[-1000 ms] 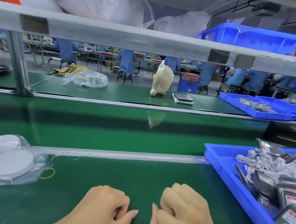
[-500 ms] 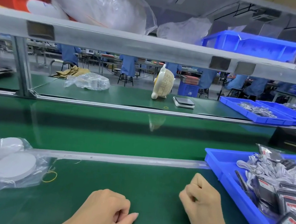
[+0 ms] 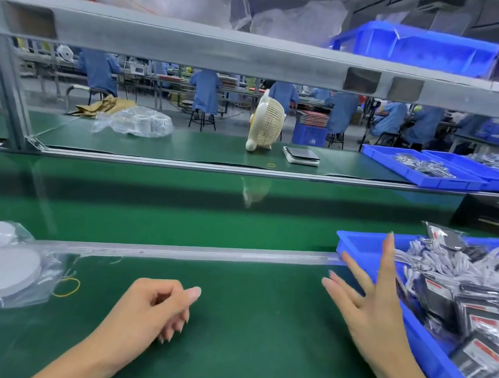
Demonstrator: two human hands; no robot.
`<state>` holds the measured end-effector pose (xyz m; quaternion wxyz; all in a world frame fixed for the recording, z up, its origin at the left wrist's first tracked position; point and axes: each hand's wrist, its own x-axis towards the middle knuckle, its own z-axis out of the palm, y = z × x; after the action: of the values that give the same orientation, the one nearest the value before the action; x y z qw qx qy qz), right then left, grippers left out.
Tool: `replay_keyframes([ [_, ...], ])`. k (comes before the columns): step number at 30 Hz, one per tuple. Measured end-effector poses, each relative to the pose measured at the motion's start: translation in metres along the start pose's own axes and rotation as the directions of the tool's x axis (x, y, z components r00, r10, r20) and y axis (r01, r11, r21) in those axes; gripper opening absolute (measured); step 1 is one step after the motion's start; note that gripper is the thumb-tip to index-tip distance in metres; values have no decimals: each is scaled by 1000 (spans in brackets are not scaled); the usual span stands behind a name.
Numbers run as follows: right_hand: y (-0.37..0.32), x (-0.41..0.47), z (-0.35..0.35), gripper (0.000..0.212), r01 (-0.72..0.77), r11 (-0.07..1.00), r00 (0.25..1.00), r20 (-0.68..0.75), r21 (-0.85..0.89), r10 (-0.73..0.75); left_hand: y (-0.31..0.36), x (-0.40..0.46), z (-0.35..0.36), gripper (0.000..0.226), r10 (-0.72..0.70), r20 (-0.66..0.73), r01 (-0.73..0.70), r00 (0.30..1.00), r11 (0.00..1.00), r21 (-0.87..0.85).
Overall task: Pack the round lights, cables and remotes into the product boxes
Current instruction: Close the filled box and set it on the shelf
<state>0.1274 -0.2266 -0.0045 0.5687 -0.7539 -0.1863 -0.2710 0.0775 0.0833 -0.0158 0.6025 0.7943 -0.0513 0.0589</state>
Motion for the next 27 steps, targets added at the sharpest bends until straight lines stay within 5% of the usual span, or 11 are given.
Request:
replay_keyframes([
  [3,4,-1,2,96,-312,881,950,149,357,276,2,0,1,47,1,2,-1,1000,1000,3],
  [6,4,-2,3,61,-415,897,905,171,149,390,2,-1,2,49,0,12,0,1000,1000,14],
  [9,11,-4,4,69,-223,902,951,122,-370,285,3,0,2,44,-8,11,7,1000,1000,23],
  [12,10,-1,-1,61,256,559,966,183,-789,-184,3,1,2,45,-9,-1,9,1000,1000,11],
  [16,5,7,-9,16,560,255,810,455,-788,-371,5,-1,3,44,-13,10,13,1000,1000,23],
  [18,7,9,-14,35,596,206,782,503,-776,-367,5,-1,4,43,-13,7,13,1000,999,31],
  [20,5,8,-15,63,590,364,800,462,-721,-382,4,-1,4,41,-10,5,10,1000,999,42],
  [21,4,6,-14,79,522,563,853,388,-641,-349,3,-1,4,41,-8,5,8,1000,999,49],
  [23,-1,0,-13,109,128,959,975,209,-253,-75,2,-1,4,41,-7,3,6,1000,998,60],
  [25,-1,-2,-10,116,-274,952,951,188,139,246,2,-1,4,41,-9,1,9,1000,998,65],
  [27,6,-1,-12,112,-461,852,883,229,247,411,1,0,4,41,-11,-3,11,1000,997,74],
])
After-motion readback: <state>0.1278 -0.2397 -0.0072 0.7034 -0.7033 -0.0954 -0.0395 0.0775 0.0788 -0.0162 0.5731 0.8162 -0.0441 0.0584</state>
